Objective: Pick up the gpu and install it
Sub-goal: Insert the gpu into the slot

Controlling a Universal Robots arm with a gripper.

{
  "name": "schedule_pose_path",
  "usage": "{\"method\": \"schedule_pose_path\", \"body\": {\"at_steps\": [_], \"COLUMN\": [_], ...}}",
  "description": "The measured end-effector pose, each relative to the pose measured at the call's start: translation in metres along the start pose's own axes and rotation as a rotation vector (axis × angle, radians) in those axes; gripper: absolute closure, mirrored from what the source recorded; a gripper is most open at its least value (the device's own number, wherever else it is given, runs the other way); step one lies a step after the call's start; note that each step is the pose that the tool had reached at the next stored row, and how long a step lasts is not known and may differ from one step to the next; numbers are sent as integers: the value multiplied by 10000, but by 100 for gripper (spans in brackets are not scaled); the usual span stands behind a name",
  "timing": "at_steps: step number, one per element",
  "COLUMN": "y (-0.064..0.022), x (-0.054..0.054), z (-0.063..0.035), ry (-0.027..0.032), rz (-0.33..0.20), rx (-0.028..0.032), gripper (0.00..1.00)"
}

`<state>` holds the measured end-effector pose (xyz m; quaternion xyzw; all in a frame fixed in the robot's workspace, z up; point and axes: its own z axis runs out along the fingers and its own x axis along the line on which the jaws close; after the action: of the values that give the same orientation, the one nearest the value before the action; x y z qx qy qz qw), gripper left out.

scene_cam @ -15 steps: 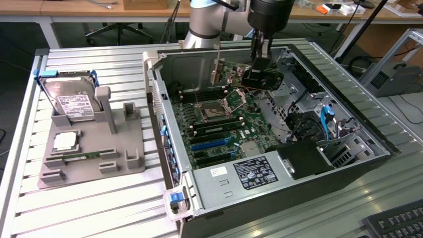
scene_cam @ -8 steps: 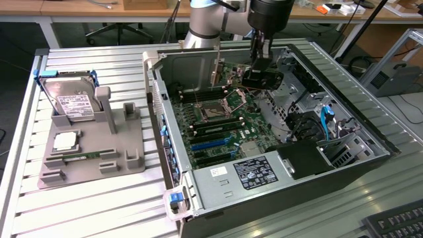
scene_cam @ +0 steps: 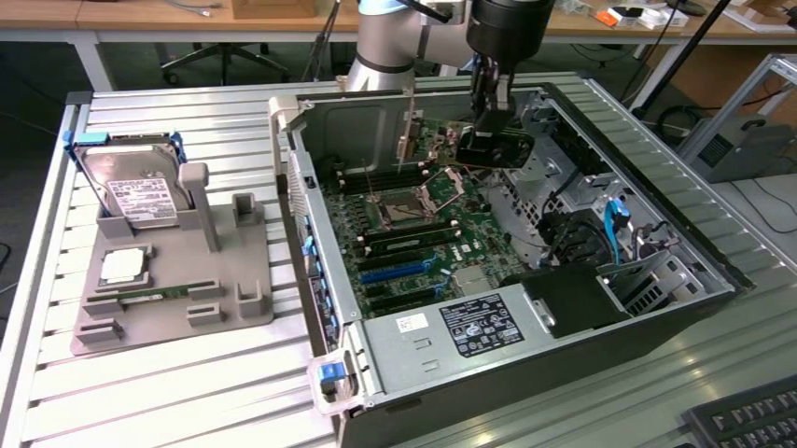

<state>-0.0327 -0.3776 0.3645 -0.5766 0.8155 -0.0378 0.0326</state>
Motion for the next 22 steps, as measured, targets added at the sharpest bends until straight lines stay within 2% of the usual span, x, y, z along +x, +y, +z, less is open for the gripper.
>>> {"method": "schedule_pose_path", "body": {"at_steps": [22], "y": [1], "x": [0], "z": [6], "ry": [-14], "rz": [-844], "rx": [16], "gripper": [73]}}
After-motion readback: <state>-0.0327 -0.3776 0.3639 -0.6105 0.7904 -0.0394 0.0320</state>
